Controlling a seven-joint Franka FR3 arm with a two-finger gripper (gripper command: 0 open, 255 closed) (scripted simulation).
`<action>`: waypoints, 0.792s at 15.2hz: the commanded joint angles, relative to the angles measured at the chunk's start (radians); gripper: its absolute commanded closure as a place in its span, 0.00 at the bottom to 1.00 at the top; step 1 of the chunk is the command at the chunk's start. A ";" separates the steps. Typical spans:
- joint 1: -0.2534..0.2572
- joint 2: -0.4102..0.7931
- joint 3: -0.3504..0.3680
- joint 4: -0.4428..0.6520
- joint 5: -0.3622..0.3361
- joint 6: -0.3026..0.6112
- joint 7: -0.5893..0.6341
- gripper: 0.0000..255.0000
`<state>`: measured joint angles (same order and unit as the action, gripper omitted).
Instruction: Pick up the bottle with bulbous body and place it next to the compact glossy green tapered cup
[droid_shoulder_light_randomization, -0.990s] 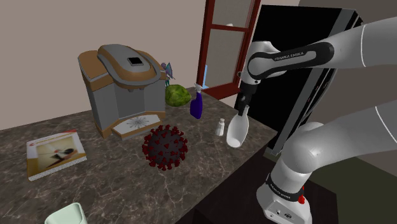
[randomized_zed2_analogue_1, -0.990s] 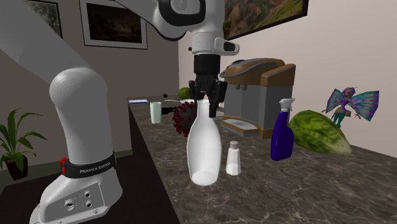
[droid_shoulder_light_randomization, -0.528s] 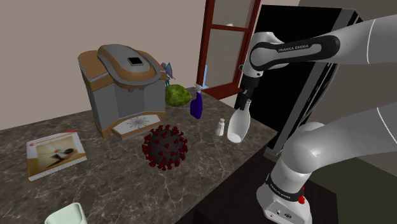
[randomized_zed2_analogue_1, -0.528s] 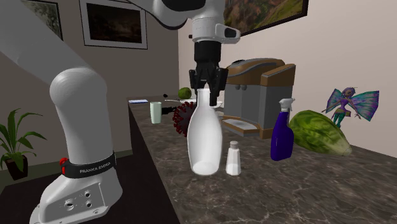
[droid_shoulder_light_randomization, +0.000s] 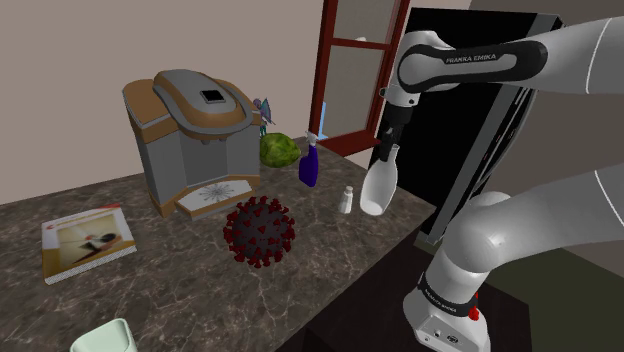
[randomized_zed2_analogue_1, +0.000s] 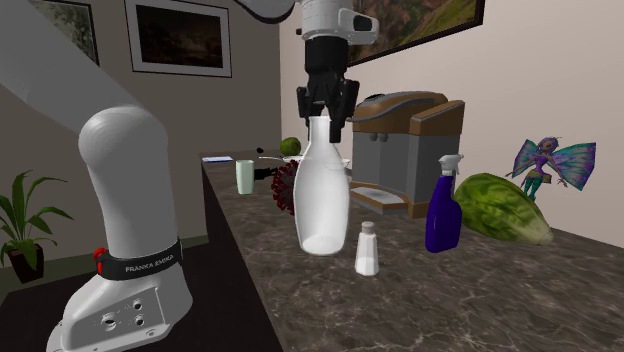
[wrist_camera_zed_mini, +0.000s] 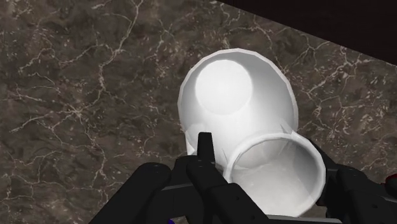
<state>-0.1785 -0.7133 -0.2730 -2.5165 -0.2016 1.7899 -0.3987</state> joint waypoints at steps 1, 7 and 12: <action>0.002 -0.003 0.006 0.026 0.004 -0.029 0.000 1.00; 0.007 -0.001 0.017 0.107 0.015 -0.108 -0.004 1.00; 0.010 0.008 0.025 0.179 0.023 -0.172 -0.007 1.00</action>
<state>-0.1693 -0.7078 -0.2501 -2.3513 -0.1805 1.6302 -0.4064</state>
